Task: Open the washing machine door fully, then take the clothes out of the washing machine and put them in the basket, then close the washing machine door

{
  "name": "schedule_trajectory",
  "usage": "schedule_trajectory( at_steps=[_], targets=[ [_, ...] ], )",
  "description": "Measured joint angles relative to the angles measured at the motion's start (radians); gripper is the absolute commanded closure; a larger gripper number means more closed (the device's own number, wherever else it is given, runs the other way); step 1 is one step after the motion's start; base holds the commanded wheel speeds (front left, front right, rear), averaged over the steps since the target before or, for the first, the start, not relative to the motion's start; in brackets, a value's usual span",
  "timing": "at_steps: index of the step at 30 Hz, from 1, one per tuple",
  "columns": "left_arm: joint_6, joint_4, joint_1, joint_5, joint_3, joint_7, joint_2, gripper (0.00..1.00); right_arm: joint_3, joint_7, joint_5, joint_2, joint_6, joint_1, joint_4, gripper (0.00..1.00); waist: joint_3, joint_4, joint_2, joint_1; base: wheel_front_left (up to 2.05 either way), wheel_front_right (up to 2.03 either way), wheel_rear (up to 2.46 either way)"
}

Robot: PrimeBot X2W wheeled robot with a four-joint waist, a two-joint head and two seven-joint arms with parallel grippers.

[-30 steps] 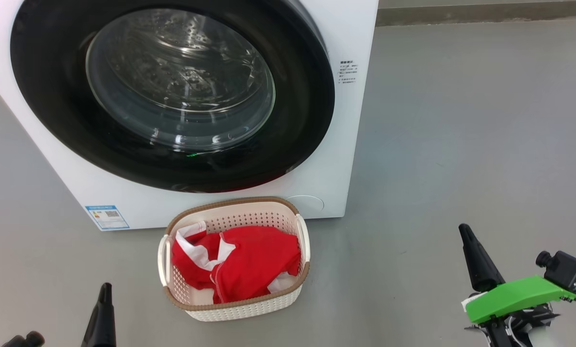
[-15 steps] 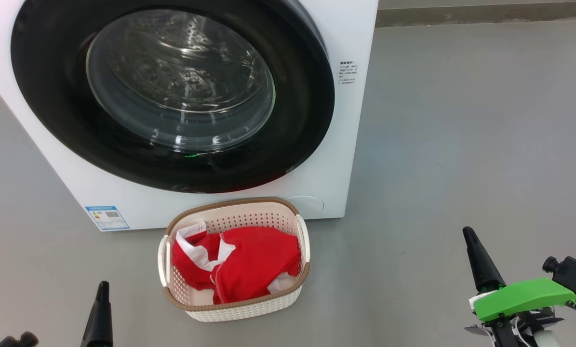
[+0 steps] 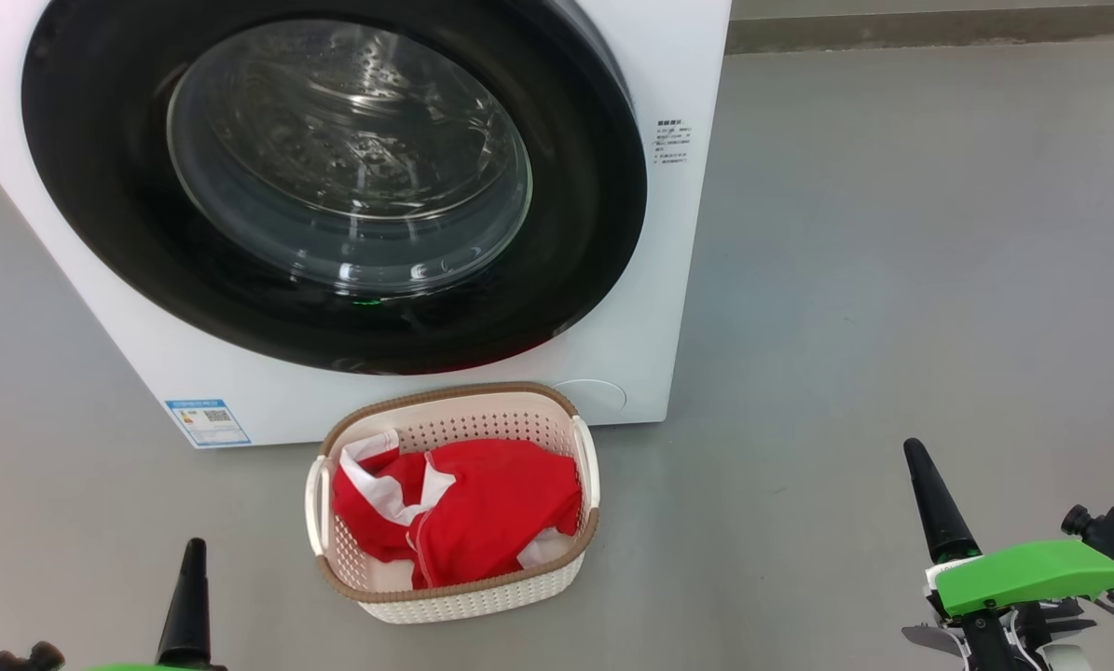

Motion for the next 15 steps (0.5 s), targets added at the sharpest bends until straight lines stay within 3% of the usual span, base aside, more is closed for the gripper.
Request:
schedule_trajectory(
  at_steps=[15],
  targets=[
    [-0.007,0.019,-0.010,-0.139,0.020,0.038,-0.005,1.00,-0.035,0.044,0.146,0.018,0.000,0.022,-0.007,1.00,-0.002,0.000,0.0000,0.0000,0.00,0.00,0.00]
  ],
)
